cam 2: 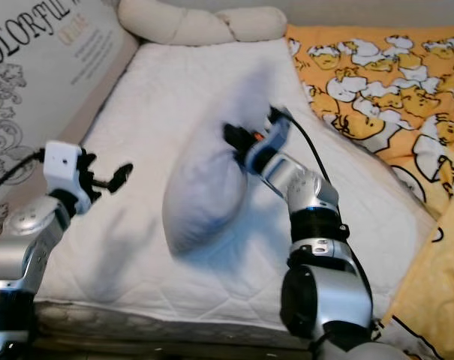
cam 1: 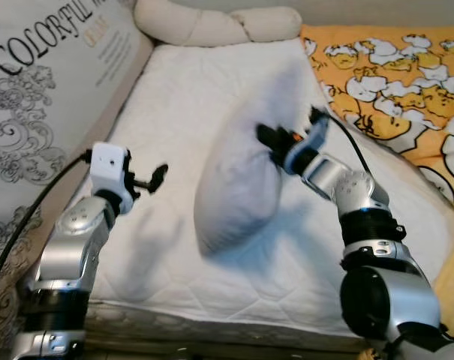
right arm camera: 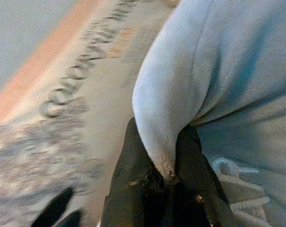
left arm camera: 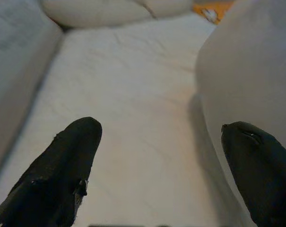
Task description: Clean up the room
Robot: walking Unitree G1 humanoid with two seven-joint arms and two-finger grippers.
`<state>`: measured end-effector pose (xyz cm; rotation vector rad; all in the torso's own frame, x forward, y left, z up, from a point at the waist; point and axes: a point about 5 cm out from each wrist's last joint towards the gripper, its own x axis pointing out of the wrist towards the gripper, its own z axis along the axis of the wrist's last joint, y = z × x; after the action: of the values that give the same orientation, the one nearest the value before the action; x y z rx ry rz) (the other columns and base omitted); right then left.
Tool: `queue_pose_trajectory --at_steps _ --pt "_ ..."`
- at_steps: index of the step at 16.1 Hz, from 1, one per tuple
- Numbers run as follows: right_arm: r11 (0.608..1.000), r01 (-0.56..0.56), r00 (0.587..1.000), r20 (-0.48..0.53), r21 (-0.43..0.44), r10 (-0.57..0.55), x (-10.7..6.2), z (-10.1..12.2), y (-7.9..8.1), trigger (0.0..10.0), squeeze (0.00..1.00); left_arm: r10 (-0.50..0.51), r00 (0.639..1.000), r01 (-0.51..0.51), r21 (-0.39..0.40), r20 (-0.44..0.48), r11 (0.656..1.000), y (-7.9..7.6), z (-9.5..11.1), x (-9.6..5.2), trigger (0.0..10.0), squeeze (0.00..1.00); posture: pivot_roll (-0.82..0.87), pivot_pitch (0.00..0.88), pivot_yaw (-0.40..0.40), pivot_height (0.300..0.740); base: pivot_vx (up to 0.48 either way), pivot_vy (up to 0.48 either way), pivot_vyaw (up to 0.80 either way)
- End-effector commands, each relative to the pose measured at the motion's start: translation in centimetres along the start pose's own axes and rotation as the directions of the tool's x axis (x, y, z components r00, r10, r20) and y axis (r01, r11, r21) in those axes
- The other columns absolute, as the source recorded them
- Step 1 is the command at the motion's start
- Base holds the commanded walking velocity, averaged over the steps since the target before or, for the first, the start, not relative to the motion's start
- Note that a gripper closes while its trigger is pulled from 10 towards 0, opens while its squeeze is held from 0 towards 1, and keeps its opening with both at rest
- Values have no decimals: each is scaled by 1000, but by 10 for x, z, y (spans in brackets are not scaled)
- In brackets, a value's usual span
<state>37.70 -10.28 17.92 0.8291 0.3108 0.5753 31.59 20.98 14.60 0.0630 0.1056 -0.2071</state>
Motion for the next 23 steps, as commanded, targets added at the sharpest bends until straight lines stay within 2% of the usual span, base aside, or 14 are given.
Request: queue_pose_trajectory --at_steps 1,3,5,6,7,9,10,11,14,15,16,19,21,23 --pt "996 -86 995 52 12 85 -1 19 23 0 0 65 997 -65 -4 41 998 10 8 1 10000 0 -33 0 69 740 0 0 0" --pt "993 -90 995 60 72 86 -13 26 23 0 0 64 992 -63 -9 108 998 10 17 2 10000 0 -32 0 71 740 0 0 0" --pt "991 30 999 -31 127 -26 -37 5 -12 0 0 97 990 -79 -175 101 981 10 20 5 10000 0 -42 0 80 740 0 0 0" --pt "985 79 996 -64 152 -69 -45 -7 -26 0 0 110 989 -90 -199 94 976 11 19 6 10000 0 -43 0 83 740 0 0 0" --pt "973 148 985 -111 176 -130 -56 -29 -49 0 0 -14 998 33 -283 68 959 -1 14 7 10000 0 -48 0 87 740 0 0 0" --pt "927 294 948 -194 232 -252 -75 -68 -91 0 0 11 997 -22 -160 -70 987 -7 -5 16 10000 0 -49 0 90 740 0 0 0" --pt "919 332 932 -223 213 -285 -80 -76 -98 0 0 -27 998 18 -162 -59 987 -11 -6 18 10000 0 -43 0 85 740 0 0 0" --pt "897 417 887 -280 147 -367 -92 -92 -114 0 0 -89 996 84 -138 -30 987 -19 -9 23 10000 0 -36 0 80 740 0 0 0" --pt "893 446 859 -313 64 -406 -98 -101 -123 0 0 -153 987 151 -44 -50 988 -31 -24 38 10000 0 -40 0 79 740 0 0 0" --pt "897 439 860 -311 44 -405 -97 -100 -125 0 0 -241 964 232 -89 -115 969 -37 -33 41 10000 325 -44 0 82 740 0 0 0" --pt "899 438 859 -306 25 -410 -96 -100 -126 0 0 -302 941 277 -166 -154 946 -45 -44 45 10000 1000 -52 0 85 740 0 0 0" --pt "896 445 851 -314 4 -421 -101 -105 -131 0 0 -402 890 362 -201 -216 910 -63 -62 47 10000 1000 -63 0 86 740 0 0 0" --pt "895 447 847 -320 -1 -424 -108 -107 -135 0 0 -408 892 324 -352 -196 878 -70 -67 52 10000 1000 -78 0 95 740 0 0 0" --pt "894 447 849 -314 -2 -425 -111 -106 -138 0 0 -460 866 374 -355 -197 857 -74 -70 51 10000 1000 -84 0 100 740 0 0 0"
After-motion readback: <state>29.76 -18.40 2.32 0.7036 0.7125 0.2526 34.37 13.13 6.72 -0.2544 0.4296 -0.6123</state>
